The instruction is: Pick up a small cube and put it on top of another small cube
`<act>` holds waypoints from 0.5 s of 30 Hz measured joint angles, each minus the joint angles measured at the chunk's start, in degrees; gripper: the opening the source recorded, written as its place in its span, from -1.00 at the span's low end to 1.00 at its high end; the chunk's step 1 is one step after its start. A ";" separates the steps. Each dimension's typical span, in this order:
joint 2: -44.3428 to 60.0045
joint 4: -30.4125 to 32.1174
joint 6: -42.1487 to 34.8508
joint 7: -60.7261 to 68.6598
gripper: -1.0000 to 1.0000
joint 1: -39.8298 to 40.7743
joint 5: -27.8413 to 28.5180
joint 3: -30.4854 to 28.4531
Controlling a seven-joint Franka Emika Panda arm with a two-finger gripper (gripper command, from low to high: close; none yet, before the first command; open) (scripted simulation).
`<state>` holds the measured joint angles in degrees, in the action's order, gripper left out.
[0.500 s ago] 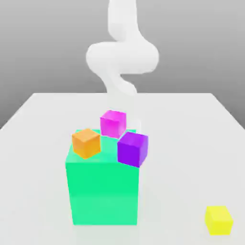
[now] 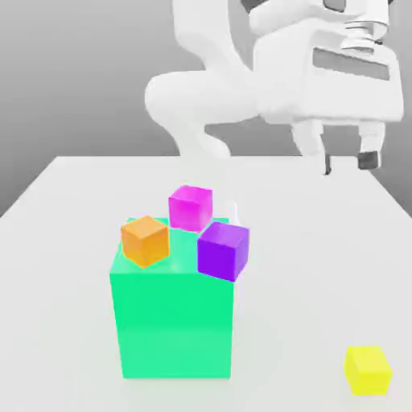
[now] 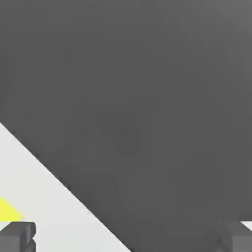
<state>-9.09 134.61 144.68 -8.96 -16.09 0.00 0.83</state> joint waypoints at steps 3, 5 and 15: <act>6.23 0.48 2.18 6.22 0.00 -2.22 0.05 1.20; 10.39 0.80 3.64 10.19 0.00 -3.99 0.33 1.87; 31.27 0.95 13.05 22.37 0.00 -6.82 5.39 4.56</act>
<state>22.18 135.56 157.73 13.41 -22.91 5.39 5.38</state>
